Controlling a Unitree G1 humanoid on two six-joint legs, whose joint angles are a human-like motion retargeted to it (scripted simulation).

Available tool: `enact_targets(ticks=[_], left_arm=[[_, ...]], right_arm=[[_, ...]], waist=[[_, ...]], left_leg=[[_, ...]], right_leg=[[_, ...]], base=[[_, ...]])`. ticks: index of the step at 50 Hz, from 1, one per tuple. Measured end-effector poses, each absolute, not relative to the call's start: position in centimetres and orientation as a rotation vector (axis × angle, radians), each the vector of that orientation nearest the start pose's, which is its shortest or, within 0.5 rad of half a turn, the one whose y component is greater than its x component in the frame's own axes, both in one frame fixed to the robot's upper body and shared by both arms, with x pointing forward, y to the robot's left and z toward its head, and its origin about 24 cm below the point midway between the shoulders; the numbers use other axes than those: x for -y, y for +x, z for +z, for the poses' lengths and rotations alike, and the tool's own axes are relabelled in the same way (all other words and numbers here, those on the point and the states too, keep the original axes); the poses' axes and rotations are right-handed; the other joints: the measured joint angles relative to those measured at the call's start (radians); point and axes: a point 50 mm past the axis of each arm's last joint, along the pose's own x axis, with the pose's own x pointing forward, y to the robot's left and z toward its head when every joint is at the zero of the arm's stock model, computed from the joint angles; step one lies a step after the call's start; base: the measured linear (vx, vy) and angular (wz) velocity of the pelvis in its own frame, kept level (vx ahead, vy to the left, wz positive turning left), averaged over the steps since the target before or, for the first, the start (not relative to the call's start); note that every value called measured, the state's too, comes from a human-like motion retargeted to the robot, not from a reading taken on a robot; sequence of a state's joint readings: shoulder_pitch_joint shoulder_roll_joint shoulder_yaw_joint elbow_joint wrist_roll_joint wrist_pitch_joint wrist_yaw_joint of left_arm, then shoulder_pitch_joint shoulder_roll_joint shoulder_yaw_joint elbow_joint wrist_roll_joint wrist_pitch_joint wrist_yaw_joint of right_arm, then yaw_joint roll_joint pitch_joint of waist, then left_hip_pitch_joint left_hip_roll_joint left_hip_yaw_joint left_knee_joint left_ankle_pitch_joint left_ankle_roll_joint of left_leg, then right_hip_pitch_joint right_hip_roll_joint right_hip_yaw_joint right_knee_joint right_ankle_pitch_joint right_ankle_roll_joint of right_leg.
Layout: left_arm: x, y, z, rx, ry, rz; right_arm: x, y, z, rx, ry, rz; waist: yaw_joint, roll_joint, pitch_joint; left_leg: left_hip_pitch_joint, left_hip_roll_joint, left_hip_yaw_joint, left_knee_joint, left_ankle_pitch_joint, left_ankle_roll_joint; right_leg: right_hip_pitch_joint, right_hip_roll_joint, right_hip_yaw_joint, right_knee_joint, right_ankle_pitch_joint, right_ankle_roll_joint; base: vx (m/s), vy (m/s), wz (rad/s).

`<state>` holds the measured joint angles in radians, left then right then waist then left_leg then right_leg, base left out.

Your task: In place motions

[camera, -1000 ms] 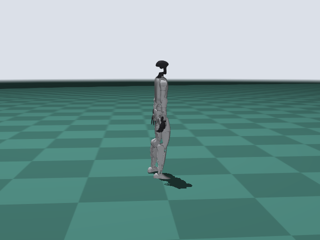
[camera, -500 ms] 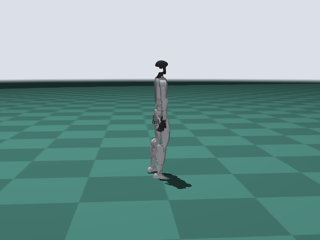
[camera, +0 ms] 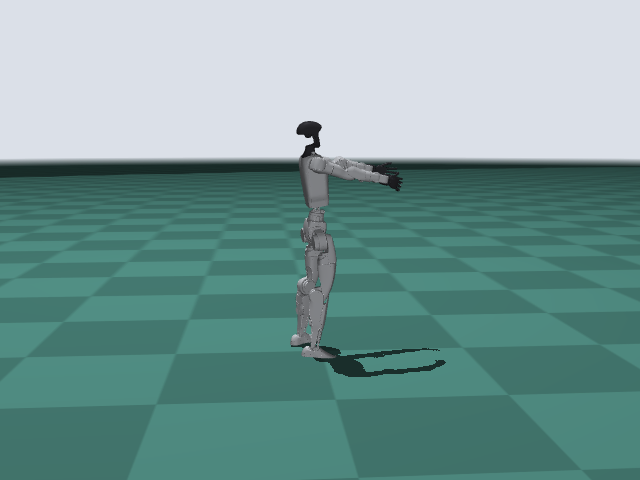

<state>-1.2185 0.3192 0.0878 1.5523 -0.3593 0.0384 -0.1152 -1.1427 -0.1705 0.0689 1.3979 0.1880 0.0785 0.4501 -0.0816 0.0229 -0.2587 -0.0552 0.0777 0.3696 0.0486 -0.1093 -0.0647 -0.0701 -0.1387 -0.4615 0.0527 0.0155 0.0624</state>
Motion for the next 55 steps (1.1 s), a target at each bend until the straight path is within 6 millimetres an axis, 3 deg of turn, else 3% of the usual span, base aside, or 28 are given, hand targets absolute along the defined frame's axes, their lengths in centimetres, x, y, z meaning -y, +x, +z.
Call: enact_targets(ticks=[7, 17, 22, 25, 28, 31, 35, 39, 42, 45, 49, 52, 55], left_arm=[[-19.1, 41.3, 12.6, -0.372, -0.133, 0.013], [-20.2, 41.3, 12.8, -0.349, -0.022, 0.051], [-20.4, 41.0, 11.6, -0.285, 0.043, 0.036], [-22.3, 40.0, 10.3, -0.281, 0.183, 0.000], [-24.8, 38.0, 7.4, -0.325, 0.227, 0.023], [-26.5, 34.8, 2.5, -0.470, 0.230, 0.060], [-27.1, 28.6, -4.8, -0.726, 0.209, 0.057], [-25.5, 20.8, -11.2, -0.974, 0.058, 0.049], [-23.9, 14.7, -14.6, -1.184, -0.046, 0.089], [-22.2, 8.7, -16.6, -1.396, -0.080, 0.123], [-19.6, 1.5, -17.7, -1.609, -0.088, 0.065], [-17.1, -2.5, -17.8, -1.724, -0.161, 0.049], [-14.0, -4.6, -17.7, -1.785, -0.269, 0.074]], right_arm=[[13.3, 41.6, 12.8, -0.282, -0.046, 0.372], [13.0, 41.7, 13.2, -0.239, -0.038, 0.364], [12.7, 40.7, 10.6, -0.229, -0.087, 0.391], [12.5, 39.4, 7.7, -0.276, -0.162, 0.435], [12.9, 37.3, 3.6, -0.383, -0.197, 0.466], [14.2, 34.2, -1.4, -0.554, -0.185, 0.429], [16.7, 28.2, -7.8, -0.802, -0.111, 0.317], [19.2, 20.7, -12.7, -1.061, -0.069, 0.259], [20.6, 14.5, -15.2, -1.245, -0.092, 0.258], [21.7, 8.6, -16.6, -1.414, -0.139, 0.267], [22.2, 1.7, -17.2, -1.640, -0.188, 0.306], [21.9, -2.2, -17.2, -1.757, -0.217, 0.375], [21.3, -5.2, -16.9, -1.850, -0.205, 0.457]], waist=[[0.005, 0.003, -0.015], [-0.007, 0.007, -0.008], [-0.014, 0.012, -0.002], [-0.032, 0.013, 0.011], [-0.046, 0.021, 0.017], [-0.046, 0.028, 0.026], [-0.046, 0.026, 0.052], [-0.052, 0.011, 0.094], [-0.049, 0.001, 0.120], [-0.048, -0.004, 0.138], [-0.049, 0.000, 0.158], [-0.057, 0.006, 0.169], [-0.102, 0.013, 0.172]], left_leg=[[0.001, -0.004, -0.010, -0.001, -0.004, 0.002], [0.001, -0.005, -0.014, -0.002, -0.003, 0.002], [0.015, -0.008, -0.014, -0.003, -0.004, 0.004], [0.029, -0.012, -0.013, -0.006, -0.004, 0.005], [0.040, -0.012, -0.004, -0.009, -0.006, 0.004], [0.046, -0.011, 0.002, -0.011, -0.008, 0.004], [0.051, -0.012, 0.001, -0.011, -0.009, 0.003], [0.054, -0.016, -0.005, -0.011, -0.006, 0.001], [0.053, -0.021, -0.007, -0.012, -0.003, -0.001], [0.047, -0.025, -0.011, -0.012, 0.000, -0.003], [0.047, -0.024, -0.012, -0.014, 0.002, -0.004], [0.045, -0.021, -0.010, -0.014, 0.001, -0.003], [0.051, -0.039, -0.054, -0.022, -0.009, 0.007]], right_leg=[[0.006, 0.000, -0.010, -0.002, -0.005, 0.000], [0.006, 0.001, -0.016, -0.004, -0.002, -0.001], [0.016, 0.000, -0.015, -0.002, -0.002, -0.003], [0.025, -0.001, -0.011, -0.001, -0.001, -0.005], [0.025, -0.002, -0.002, 0.001, 0.000, -0.006], [0.022, -0.002, 0.007, 0.003, 0.002, -0.006], [0.027, -0.004, 0.005, 0.005, 0.002, -0.005], [0.034, -0.011, 0.000, 0.005, 0.002, -0.004], [0.037, -0.016, -0.002, 0.003, 0.002, -0.004], [0.036, -0.020, -0.006, 0.002, 0.001, -0.002], [0.037, -0.019, -0.007, 0.000, 0.001, -0.001], [0.035, -0.016, -0.003, -0.001, 0.001, -0.001], [0.044, 0.000, -0.050, -0.015, -0.003, -0.014]], base=[[0.00, 0.00, 0.00], [0.00, 0.00, 0.00], [0.01, 0.00, 0.00], [0.04, -0.02, -0.07], [0.04, 0.03, -0.18], [0.03, 0.03, -0.14], [0.00, 0.00, 0.00], [0.00, 0.00, 0.00], [0.00, 0.00, 0.00], [0.02, 0.00, 0.03], [0.08, -0.01, 0.02], [0.01, -0.01, -0.08], [-0.01, 0.00, 0.48]])
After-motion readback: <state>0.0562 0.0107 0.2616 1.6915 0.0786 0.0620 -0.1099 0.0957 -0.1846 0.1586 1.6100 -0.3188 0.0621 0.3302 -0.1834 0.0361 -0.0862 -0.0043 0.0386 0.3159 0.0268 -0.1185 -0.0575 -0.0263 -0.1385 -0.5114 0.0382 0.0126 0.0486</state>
